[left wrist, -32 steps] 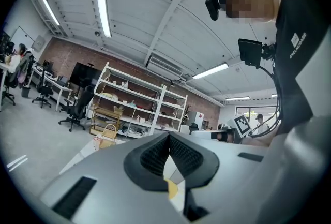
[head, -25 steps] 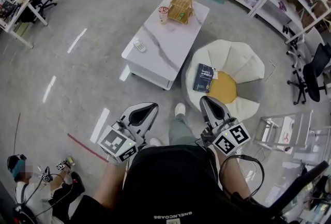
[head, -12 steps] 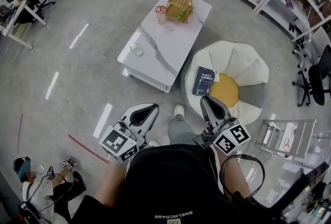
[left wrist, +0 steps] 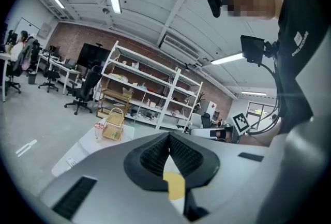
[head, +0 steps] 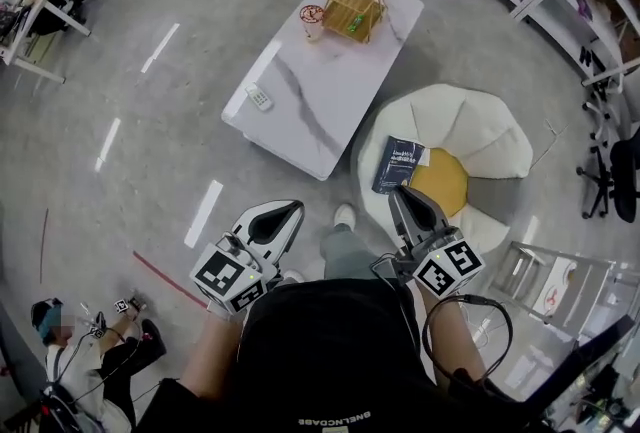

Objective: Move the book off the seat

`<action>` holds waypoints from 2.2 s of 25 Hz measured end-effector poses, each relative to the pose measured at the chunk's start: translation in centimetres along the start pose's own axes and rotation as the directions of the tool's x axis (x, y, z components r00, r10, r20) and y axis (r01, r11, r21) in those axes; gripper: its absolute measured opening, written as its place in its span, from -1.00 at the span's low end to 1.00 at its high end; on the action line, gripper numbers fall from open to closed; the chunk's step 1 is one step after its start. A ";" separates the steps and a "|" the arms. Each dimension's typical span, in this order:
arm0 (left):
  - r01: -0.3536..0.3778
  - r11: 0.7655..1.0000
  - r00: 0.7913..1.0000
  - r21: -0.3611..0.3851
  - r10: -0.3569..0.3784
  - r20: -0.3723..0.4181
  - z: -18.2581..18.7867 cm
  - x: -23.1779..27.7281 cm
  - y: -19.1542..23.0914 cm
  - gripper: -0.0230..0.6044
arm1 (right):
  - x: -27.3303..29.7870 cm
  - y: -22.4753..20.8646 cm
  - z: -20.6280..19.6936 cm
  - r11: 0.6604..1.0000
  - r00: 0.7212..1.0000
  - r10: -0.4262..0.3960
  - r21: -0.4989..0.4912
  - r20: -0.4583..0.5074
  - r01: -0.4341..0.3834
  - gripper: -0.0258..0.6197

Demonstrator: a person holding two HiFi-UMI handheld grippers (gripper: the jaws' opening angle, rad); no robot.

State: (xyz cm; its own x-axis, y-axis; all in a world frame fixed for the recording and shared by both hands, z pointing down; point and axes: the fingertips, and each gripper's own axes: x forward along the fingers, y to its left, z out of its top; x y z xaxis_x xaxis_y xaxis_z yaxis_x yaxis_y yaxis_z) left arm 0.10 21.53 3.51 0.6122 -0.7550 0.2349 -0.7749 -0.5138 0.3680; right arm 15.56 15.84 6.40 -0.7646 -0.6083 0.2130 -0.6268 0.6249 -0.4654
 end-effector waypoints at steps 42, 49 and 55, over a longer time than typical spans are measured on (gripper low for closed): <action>-0.014 0.992 0.960 -0.124 -0.021 -0.279 -10.2 21.1 13.4 -0.91 | 9.6 -29.9 -19.4 0.874 0.824 -0.384 0.125 -0.416 0.470 -0.16; 0.019 0.993 0.952 -0.114 -0.053 -0.301 -13.8 22.3 15.9 -0.91 | 10.8 -33.9 -26.9 0.810 0.742 -0.466 0.105 -0.481 0.577 -0.03; 0.027 0.991 0.953 -0.131 -0.065 -0.296 -16.6 23.3 17.8 -0.91 | 11.7 -37.4 -33.2 0.760 0.661 -0.520 0.060 -0.541 0.647 0.07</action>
State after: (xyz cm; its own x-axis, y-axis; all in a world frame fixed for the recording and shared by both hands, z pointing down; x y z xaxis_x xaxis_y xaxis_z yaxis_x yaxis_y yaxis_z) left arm 3.17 1.50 30.51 0.6801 -0.5660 0.4660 -0.7311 -0.4757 0.4891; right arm 25.05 1.63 54.81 -0.2607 -0.4618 0.8478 -0.9621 0.0516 -0.2677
